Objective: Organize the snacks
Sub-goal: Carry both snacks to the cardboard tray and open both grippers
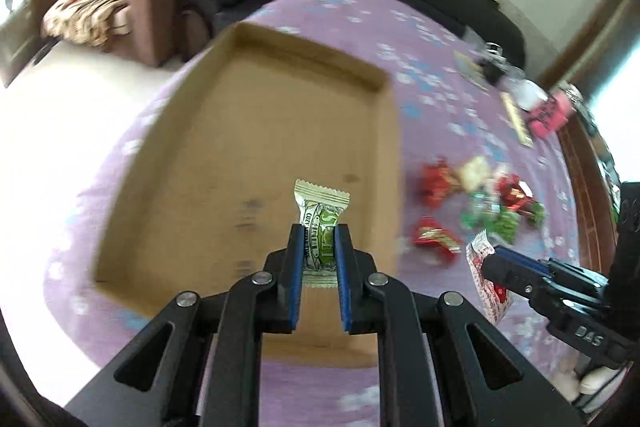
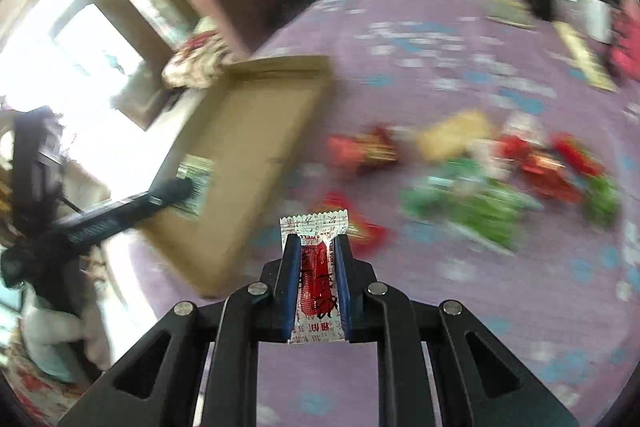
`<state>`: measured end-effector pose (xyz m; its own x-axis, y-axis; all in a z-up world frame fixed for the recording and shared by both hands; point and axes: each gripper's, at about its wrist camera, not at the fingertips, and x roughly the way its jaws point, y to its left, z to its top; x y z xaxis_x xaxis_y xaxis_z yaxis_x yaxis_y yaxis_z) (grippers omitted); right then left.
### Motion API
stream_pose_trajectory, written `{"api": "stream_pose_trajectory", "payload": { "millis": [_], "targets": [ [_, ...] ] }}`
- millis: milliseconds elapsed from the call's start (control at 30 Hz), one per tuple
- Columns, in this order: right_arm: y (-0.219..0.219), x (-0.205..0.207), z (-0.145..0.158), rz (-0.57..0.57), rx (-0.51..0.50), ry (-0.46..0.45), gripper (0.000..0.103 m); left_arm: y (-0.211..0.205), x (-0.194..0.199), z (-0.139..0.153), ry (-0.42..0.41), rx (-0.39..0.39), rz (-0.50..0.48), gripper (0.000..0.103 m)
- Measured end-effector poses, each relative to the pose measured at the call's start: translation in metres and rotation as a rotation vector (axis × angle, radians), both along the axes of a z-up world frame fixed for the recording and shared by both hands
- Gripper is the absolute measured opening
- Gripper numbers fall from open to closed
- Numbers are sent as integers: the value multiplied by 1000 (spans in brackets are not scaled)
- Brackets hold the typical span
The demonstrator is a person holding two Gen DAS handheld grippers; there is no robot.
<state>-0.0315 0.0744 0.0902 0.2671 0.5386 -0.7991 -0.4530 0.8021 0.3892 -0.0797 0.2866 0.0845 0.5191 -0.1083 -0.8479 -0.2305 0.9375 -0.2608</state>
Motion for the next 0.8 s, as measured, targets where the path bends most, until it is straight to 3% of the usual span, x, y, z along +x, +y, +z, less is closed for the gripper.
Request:
{"api": "stream_pose_trajectory", "payload": {
  "millis": [200, 367, 533, 800],
  "targets": [
    [89, -1, -22, 99, 3, 42, 14, 36, -8, -24, 64, 18, 25, 16],
    [127, -1, -44, 121, -61, 45, 15, 46, -13, -40, 107, 6, 1, 17],
    [138, 0, -54, 113, -112, 42, 16, 47, -15, -41, 103, -37, -36, 20],
    [134, -2, -39, 99, -104, 11, 26, 56, -18, -22, 66, -43, -22, 44]
  ]
}}
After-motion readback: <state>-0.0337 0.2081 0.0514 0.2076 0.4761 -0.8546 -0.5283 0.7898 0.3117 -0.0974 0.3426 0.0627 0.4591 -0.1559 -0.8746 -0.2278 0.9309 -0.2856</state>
